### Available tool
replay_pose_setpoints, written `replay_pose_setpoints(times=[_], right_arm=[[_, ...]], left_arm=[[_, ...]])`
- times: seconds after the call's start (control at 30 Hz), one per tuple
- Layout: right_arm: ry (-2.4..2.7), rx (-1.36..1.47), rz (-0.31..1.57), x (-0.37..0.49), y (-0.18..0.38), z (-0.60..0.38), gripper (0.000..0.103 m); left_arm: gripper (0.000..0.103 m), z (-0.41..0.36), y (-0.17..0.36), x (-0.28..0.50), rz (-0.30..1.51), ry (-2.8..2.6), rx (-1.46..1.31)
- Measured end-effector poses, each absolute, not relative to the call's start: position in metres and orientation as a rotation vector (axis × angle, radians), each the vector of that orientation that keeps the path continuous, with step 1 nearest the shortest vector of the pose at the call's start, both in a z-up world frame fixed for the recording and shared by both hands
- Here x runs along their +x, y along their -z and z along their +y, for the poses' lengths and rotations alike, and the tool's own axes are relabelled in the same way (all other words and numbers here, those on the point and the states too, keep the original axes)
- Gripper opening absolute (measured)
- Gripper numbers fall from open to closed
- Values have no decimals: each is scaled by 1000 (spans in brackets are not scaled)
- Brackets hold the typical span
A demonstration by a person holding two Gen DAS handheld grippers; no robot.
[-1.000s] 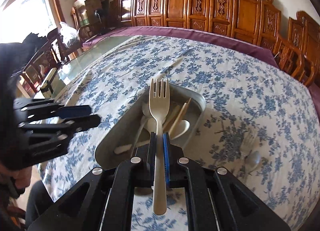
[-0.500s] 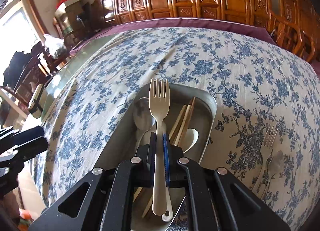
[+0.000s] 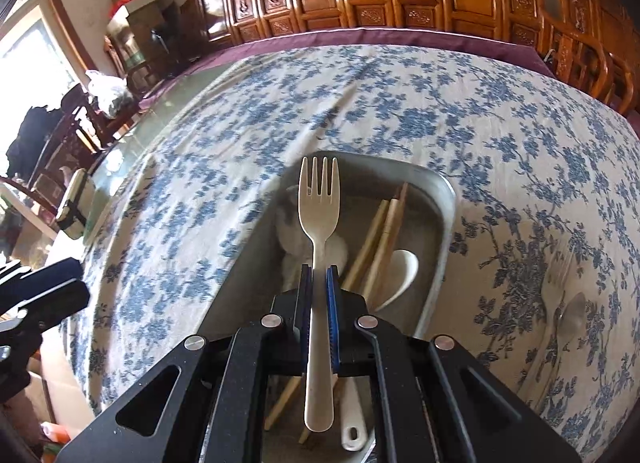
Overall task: Organize utensils
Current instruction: 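Lower the white plastic fork into the grey tray and open the right tool, then move the right tool to the remaining metal spoon and grasp it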
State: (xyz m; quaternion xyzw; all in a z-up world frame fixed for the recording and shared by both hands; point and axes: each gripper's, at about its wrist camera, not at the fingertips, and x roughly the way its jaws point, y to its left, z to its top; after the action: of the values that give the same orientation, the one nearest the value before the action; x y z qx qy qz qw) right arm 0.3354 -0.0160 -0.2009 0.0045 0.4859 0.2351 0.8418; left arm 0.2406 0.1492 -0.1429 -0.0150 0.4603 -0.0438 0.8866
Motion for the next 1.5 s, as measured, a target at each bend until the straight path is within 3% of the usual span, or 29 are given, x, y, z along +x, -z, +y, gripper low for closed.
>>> replay_pose_setpoints(times=[0.67, 0.77, 0.8, 0.87, 1.13, 1.5], right_arm=[[-538, -47, 967, 316, 181, -45, 10], [-530, -85, 930, 303, 172, -71, 14], [-525, -94, 922, 298, 170, -84, 20], [-504, -111, 909, 291, 170, -105, 23], [-371, -139, 979, 288, 201, -185, 23], [-284, -99, 1086, 312, 249, -185, 23]], left_arm=[[26, 124, 140, 241, 951, 122, -22], [39, 111, 140, 242, 942, 143, -20], [40, 104, 140, 242, 938, 154, -18], [41, 93, 142, 242, 938, 170, -14], [42, 46, 149, 244, 940, 243, -14], [42, 2, 157, 243, 953, 285, 5]])
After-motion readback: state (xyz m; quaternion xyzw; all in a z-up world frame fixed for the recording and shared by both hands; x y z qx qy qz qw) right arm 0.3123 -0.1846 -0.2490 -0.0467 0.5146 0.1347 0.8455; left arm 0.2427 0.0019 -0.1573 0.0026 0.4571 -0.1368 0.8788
